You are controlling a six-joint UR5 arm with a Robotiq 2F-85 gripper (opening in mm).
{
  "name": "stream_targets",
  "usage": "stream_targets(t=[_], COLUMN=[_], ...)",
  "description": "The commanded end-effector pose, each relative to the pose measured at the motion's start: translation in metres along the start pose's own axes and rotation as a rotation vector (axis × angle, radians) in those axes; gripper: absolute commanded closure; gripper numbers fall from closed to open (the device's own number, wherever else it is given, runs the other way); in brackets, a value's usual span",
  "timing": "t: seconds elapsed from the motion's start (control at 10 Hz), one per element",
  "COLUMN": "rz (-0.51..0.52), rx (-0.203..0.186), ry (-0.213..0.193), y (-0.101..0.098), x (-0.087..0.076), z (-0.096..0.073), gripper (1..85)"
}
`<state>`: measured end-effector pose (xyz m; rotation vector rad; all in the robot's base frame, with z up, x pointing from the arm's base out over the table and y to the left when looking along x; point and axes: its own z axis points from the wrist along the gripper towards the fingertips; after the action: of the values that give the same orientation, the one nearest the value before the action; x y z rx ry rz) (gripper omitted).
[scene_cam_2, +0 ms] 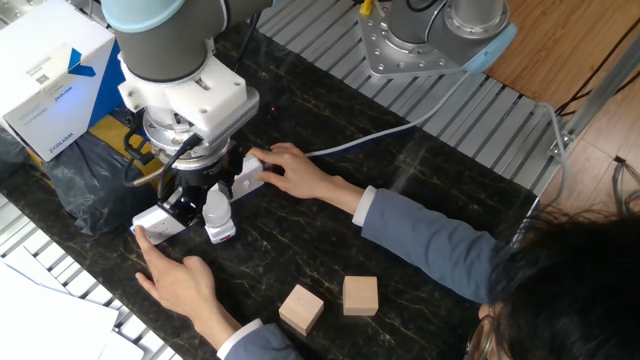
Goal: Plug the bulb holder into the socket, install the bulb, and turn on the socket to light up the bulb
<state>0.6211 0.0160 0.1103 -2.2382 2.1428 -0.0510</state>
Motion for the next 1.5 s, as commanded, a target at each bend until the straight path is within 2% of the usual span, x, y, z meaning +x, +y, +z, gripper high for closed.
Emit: stream_targets(t=[0.0,0.2,0.4,0.8,0.9,1.1,1.2,1.4], rz=[0.024,0.111,0.163,0.261,0.289,0.336,0.357,0.438], rx=[0.002,-0.022,-0.035,-0.071,-0.073,-0.091,-0.099,-0.117], ry=[-0.016,-0.010,0.026,0.076,0.076,0.048,0.032,0.024], y=[-0.001,0.006,0.009,0.010,0.010,0.010,0.011,0.016], x=[-0.001,0.003,0.008,0.008,0.005,-0.001,-0.001,0.004], z=[0.000,0.002,0.000,-0.011,-0.012,-0.009,-0.007,-0.003], gripper=[38.7,48.7,53.3,54.3,55.3,56.0,56.3,56.7])
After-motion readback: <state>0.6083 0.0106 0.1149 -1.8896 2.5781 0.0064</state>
